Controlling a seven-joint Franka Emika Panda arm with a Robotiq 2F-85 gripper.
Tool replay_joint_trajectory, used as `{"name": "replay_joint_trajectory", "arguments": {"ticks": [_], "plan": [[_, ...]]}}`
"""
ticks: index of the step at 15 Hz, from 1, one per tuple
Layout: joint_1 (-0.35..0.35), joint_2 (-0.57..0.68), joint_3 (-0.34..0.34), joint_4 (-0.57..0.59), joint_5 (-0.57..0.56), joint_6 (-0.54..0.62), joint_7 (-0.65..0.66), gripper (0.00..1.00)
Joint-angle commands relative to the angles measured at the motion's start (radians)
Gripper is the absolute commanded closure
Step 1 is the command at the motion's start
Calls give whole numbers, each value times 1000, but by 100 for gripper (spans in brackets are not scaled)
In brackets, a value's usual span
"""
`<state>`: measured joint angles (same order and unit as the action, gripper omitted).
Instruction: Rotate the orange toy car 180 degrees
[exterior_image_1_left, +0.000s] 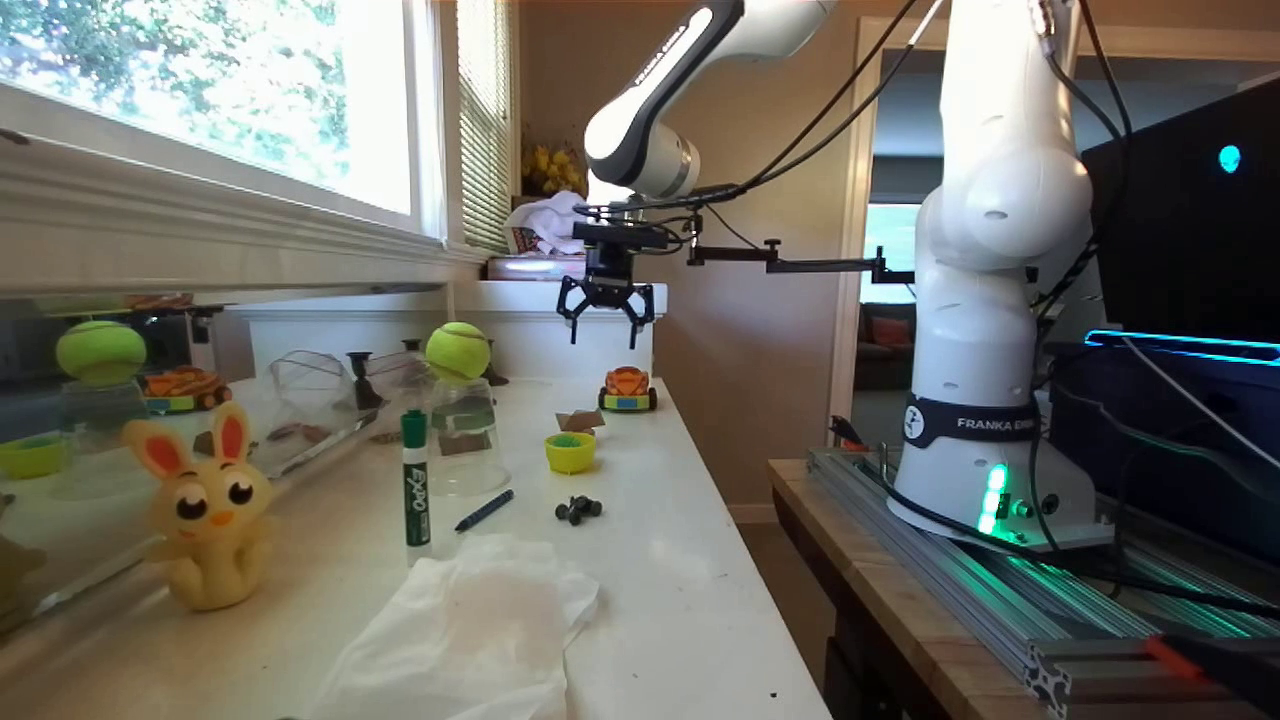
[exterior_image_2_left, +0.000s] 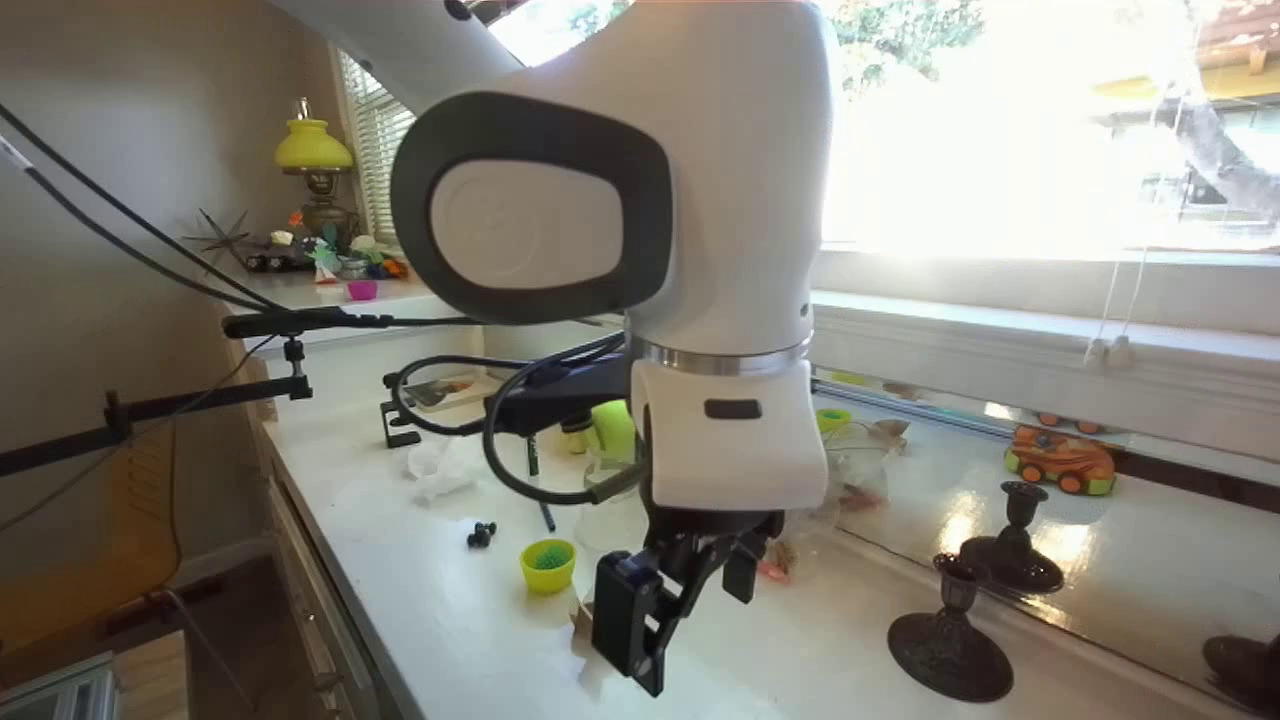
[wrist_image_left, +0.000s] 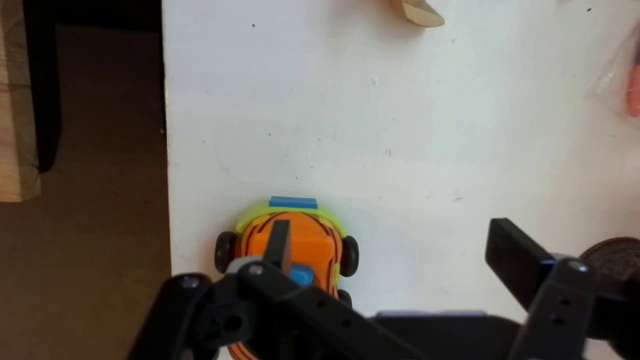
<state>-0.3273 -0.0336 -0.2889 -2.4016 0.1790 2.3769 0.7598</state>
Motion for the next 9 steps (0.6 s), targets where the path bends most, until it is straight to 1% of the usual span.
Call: {"name": "replay_joint_trajectory", "arguments": {"ticks": [1,6,7,9], "plan": [[0,9,-8,-39,0,67,36,0],[-3,21,-23,-67,-9,93,48,0],[-5,20,-27,-71,-8,84,33,0],[-10,7,-36,-76,-36,57,42,0]]}}
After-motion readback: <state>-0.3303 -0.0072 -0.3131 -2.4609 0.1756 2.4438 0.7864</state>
